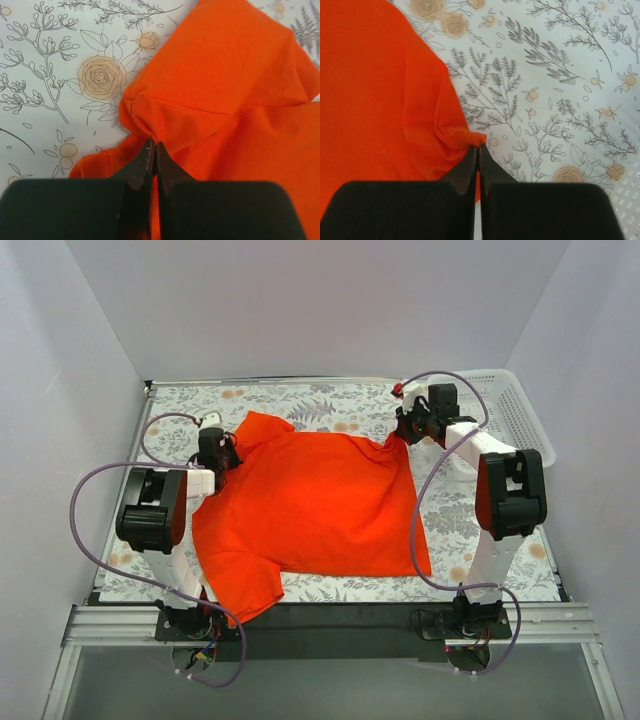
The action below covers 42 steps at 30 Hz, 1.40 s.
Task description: Fold and stack the t-shirts
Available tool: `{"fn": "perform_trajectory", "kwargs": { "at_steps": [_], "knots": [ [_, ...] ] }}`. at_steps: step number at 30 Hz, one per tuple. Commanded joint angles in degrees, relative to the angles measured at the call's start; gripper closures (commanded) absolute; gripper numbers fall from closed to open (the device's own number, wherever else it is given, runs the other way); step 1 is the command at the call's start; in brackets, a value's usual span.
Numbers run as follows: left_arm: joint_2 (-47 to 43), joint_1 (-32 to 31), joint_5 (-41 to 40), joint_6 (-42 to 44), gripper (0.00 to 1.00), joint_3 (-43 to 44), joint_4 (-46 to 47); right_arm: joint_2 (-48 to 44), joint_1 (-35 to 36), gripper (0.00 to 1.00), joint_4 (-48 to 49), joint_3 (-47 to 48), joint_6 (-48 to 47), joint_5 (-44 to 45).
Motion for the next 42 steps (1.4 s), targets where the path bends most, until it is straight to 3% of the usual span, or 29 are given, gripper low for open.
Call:
{"fn": "perform_trajectory", "kwargs": {
  "at_steps": [1,13,19,26,27,28,29,31,34,37,42],
  "knots": [
    [1.0,0.4,-2.5,2.5,1.0,5.5,4.0,2.4,-0.3,0.99,4.5,6.1,1.1,5.6],
    [6.5,0.4,-5.2,4.4,1.0,14.0,-6.2,4.0,-0.3,0.99,4.3,7.2,0.4,9.3],
    [4.2,0.4,-4.8,3.9,1.0,11.2,-10.0,1.8,-0.4,0.99,3.4,4.7,-0.5,8.3],
    [4.6,0.7,-4.4,3.9,1.0,14.0,-14.7,3.5,-0.3,0.98,0.0,9.1,-0.4,9.1],
    [1.6,0.9,-4.6,3.8,0.85,14.3,-15.4,2.9,-0.3,0.84,-0.9,10.5,-1.3,8.5],
    [0.7,0.9,-4.7,3.5,0.79,13.9,-15.4,2.7,-0.3,0.75,-1.2,10.7,-1.7,8.5],
    [-0.5,1.0,-4.8,3.1,0.58,13.6,-15.8,2.5,-0.3,0.5,-2.1,11.1,-2.5,8.4],
    [-5.0,1.1,-4.1,2.5,0.42,11.7,-15.5,-0.4,-0.4,0.26,-2.5,10.1,-4.1,8.0],
    [-10.5,1.4,-0.1,1.4,0.36,9.3,-14.0,-4.1,-0.3,0.2,-2.5,7.4,-6.1,5.7],
    [-7.8,1.9,5.3,0.1,0.32,14.0,-16.1,-6.0,-0.3,0.21,-3.2,6.7,-4.4,0.7],
    [13.6,1.9,17.6,-0.7,0.31,38.2,-26.2,-2.5,-0.3,0.25,-5.9,9.3,0.1,-4.1]
  ]
}}
